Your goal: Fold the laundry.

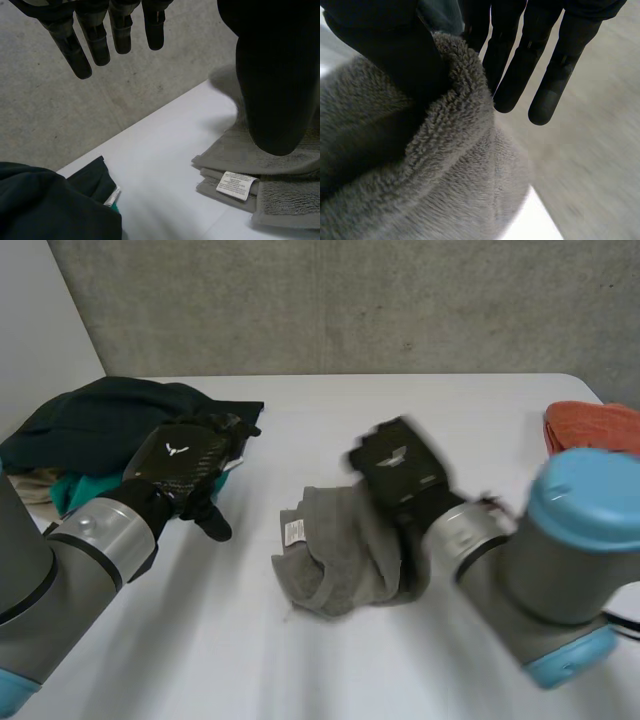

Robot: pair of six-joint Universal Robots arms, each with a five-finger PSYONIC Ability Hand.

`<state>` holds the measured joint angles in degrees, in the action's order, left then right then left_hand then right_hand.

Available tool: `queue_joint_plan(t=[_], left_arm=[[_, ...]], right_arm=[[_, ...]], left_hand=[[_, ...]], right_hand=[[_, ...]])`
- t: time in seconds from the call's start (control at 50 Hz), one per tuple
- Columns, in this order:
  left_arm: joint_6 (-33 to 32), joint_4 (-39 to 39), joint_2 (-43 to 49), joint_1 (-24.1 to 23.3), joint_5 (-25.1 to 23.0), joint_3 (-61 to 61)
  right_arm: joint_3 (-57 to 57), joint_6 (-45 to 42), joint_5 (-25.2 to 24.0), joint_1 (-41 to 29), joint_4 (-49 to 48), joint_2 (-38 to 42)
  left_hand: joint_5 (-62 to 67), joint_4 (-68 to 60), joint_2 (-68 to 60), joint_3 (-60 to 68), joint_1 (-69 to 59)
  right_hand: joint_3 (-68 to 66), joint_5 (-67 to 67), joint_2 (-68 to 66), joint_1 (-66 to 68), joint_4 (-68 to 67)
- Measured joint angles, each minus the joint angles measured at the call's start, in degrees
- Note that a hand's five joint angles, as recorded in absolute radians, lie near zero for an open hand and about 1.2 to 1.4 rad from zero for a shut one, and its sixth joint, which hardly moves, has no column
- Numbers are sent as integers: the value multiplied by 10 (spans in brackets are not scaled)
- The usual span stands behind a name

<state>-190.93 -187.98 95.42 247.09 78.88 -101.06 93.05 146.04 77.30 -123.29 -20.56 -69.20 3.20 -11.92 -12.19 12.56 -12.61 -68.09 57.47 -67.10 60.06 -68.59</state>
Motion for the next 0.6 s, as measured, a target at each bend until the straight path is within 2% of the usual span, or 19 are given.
queue_joint_plan(t=[0.02,0.04,0.08,0.12,0.18,0.22,0.36,0.42,0.48,0.6], left_arm=[[0,0,0,0,0,0],[0,0,-4,3,2,-3],[0,0,-7,7,7,-6],[1,0,-8,10,12,-7],[3,0,-10,17,23,-6],[3,0,-9,20,28,-4],[7,4,0,11,33,29],[13,14,22,-16,32,69],[23,31,50,-48,32,110],[59,87,132,-112,40,208]], right_arm=[[0,0,0,0,0,0],[-19,-11,-32,-43,11,36],[-39,-16,-49,-69,34,70],[-53,-17,-54,-80,53,90],[-86,-3,-49,-88,101,118],[-99,18,-40,-83,121,121],[-108,174,-9,-15,139,49],[-101,271,-6,37,159,4],[-101,330,-10,71,183,-11],[-128,372,-32,110,242,20]], left_hand=[[0,0,0,0,0],[0,0,0,0,0],[0,0,0,0,0],[0,0,0,0,0],[0,0,0,0,0],[0,0,0,0,0],[0,0,0,0,0],[0,0,0,0,0],[0,0,0,0,0],[0,0,0,0,0]], right_hand=[[0,0,0,0,0],[0,0,0,0,0],[40,-37,36,-14,41],[177,-162,175,-117,178],[448,-441,454,-391,440],[537,-525,534,-466,540],[560,-546,550,-473,564],[560,-546,550,-473,564],[560,-546,550,-473,564],[560,-546,550,-473,564]])
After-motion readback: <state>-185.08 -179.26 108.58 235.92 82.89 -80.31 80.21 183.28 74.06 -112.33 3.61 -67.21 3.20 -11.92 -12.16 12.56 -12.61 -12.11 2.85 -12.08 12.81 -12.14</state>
